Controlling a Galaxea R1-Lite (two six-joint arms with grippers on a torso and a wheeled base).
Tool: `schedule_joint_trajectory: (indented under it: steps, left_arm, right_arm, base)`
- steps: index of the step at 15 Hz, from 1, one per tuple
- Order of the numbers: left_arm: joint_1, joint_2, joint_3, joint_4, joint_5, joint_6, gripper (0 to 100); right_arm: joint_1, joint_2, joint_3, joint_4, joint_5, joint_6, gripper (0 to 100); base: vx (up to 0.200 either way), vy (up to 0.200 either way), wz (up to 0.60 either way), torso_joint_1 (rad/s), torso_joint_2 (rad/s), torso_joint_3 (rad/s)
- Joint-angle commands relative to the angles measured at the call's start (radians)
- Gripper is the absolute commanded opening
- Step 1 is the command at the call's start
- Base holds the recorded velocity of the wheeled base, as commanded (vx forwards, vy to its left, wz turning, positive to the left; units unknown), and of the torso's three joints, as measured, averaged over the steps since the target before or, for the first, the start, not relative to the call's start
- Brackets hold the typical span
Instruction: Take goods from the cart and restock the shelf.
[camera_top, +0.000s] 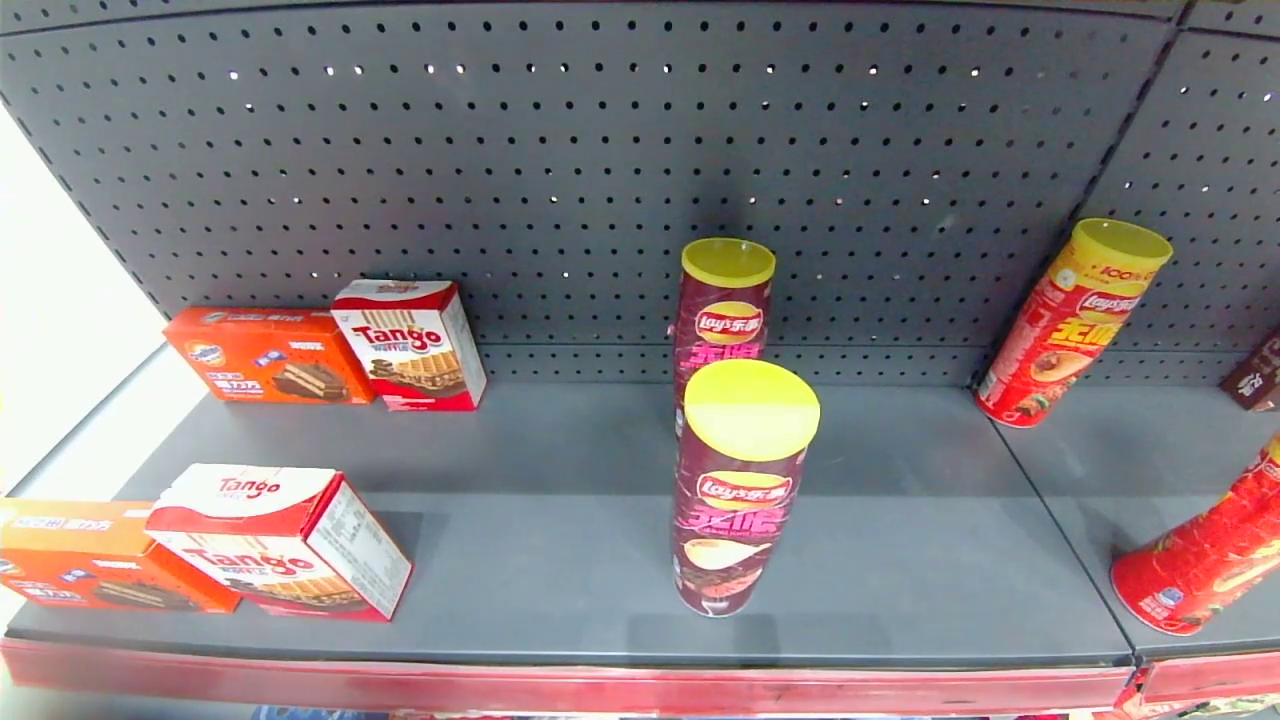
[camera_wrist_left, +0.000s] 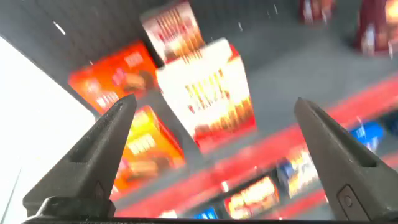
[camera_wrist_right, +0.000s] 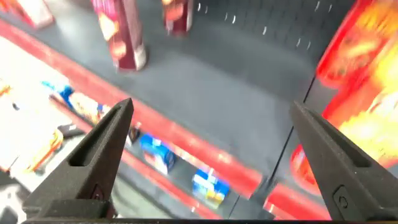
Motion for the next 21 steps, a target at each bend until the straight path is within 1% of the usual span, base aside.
schedule_joint_trajectory:
  steps: [1, 2, 3, 4, 5, 6, 7, 8, 9, 11, 12, 13, 14, 15, 16, 17, 18, 19, 20, 21]
  left_arm:
    - [-0.021, -0.061, 0.121, -0.001, -0.003, -0.021, 100]
    - [-0.041, -0.070, 0.167, -0.001, -0.003, -0.029, 100]
    - [-0.052, -0.080, 0.203, -0.001, -0.003, -0.029, 100]
    - [-0.052, -0.090, 0.215, 0.009, -0.003, -0.030, 100]
    - [-0.050, -0.096, 0.215, 0.029, -0.001, -0.048, 100]
    - [-0.041, -0.088, 0.215, 0.029, -0.001, -0.056, 100]
    - [-0.021, -0.064, 0.215, 0.029, -0.001, -0.061, 100]
    - [0.020, -0.024, 0.215, 0.029, -0.001, -0.061, 100]
    - [0.042, 0.010, 0.215, 0.029, -0.001, -0.064, 100]
    - [0.051, 0.053, 0.215, 0.029, 0.000, -0.071, 100]
    - [0.074, 0.062, 0.215, 0.029, 0.002, -0.071, 100]
    - [0.088, 0.062, 0.215, 0.029, 0.002, -0.071, 100]
    - [0.174, 0.062, 0.215, 0.029, 0.002, -0.071, 100]
    - [0.212, 0.061, 0.215, 0.029, 0.002, -0.071, 100]
    - [0.266, 0.050, 0.215, 0.029, 0.002, -0.071, 100]
    - [0.295, 0.025, 0.215, 0.029, 0.002, -0.071, 100]
    - [0.317, 0.004, 0.215, 0.029, 0.002, -0.071, 100]
    - [0.359, -0.021, 0.215, 0.029, 0.002, -0.071, 100]
    - [0.384, -0.022, 0.215, 0.029, 0.002, -0.071, 100]
    - [0.396, -0.024, 0.215, 0.029, 0.002, -0.071, 100]
  right_arm:
    - [-0.002, -0.065, 0.091, -0.001, -0.003, 0.027, 100]
    - [-0.007, -0.068, 0.124, -0.001, -0.006, 0.040, 100]
    - [-0.016, -0.068, 0.152, -0.001, -0.006, 0.051, 100]
    - [-0.030, -0.068, 0.172, -0.001, -0.008, 0.054, 100]
    - [-0.076, -0.067, 0.212, 0.002, -0.008, 0.054, 100]
    - [-0.111, -0.065, 0.226, 0.014, -0.008, 0.056, 100]
    - [-0.154, -0.067, 0.222, 0.060, 0.000, 0.056, 100]
    - [-0.226, -0.044, 0.216, 0.080, 0.001, 0.057, 100]
    - [-0.289, -0.004, 0.216, 0.082, 0.003, 0.057, 100]
    - [-0.418, 0.065, 0.216, 0.080, 0.003, 0.057, 100]
    - [-0.488, 0.073, 0.216, 0.082, 0.003, 0.057, 100]
    - [-0.508, 0.073, 0.216, 0.082, 0.003, 0.057, 100]
    - [-0.614, 0.060, 0.215, 0.080, 0.001, 0.060, 100]
    - [-0.660, 0.034, 0.216, 0.080, 0.004, 0.065, 100]
    - [-0.726, -0.098, 0.215, 0.085, 0.026, 0.083, 100]
    - [-0.740, -0.222, 0.213, 0.091, 0.086, 0.093, 100]
    - [-0.742, -0.286, 0.210, 0.096, 0.129, 0.097, 100]
    - [-0.728, -0.392, 0.203, 0.123, 0.204, 0.110, 100]
    - [-0.720, -0.406, 0.203, 0.117, 0.192, 0.117, 100]
    - [-0.720, -0.406, 0.204, 0.112, 0.083, 0.140, 100]
  base:
    - [0.000, 0.000, 0.00, 0.000, 0.00, 0.000]
    - [0.000, 0.000, 0.00, 0.000, 0.00, 0.000]
    - [0.000, 0.000, 0.00, 0.000, 0.00, 0.000]
    - [0.000, 0.000, 0.00, 0.000, 0.00, 0.000]
    - [0.000, 0.000, 0.00, 0.000, 0.00, 0.000]
    - [0.000, 0.000, 0.00, 0.000, 0.00, 0.000]
    - [0.000, 0.000, 0.00, 0.000, 0.00, 0.000]
    - [0.000, 0.000, 0.00, 0.000, 0.00, 0.000]
    - [0.000, 0.000, 0.00, 0.000, 0.00, 0.000]
    - [0.000, 0.000, 0.00, 0.000, 0.00, 0.000]
    - [0.000, 0.000, 0.00, 0.000, 0.00, 0.000]
    - [0.000, 0.000, 0.00, 0.000, 0.00, 0.000]
    - [0.000, 0.000, 0.00, 0.000, 0.00, 0.000]
    - [0.000, 0.000, 0.00, 0.000, 0.00, 0.000]
    - [0.000, 0.000, 0.00, 0.000, 0.00, 0.000]
    - [0.000, 0.000, 0.00, 0.000, 0.00, 0.000]
    - [0.000, 0.000, 0.00, 0.000, 0.00, 0.000]
    - [0.000, 0.000, 0.00, 0.000, 0.00, 0.000]
    - [0.000, 0.000, 0.00, 0.000, 0.00, 0.000]
    - [0.000, 0.000, 0.00, 0.000, 0.00, 0.000]
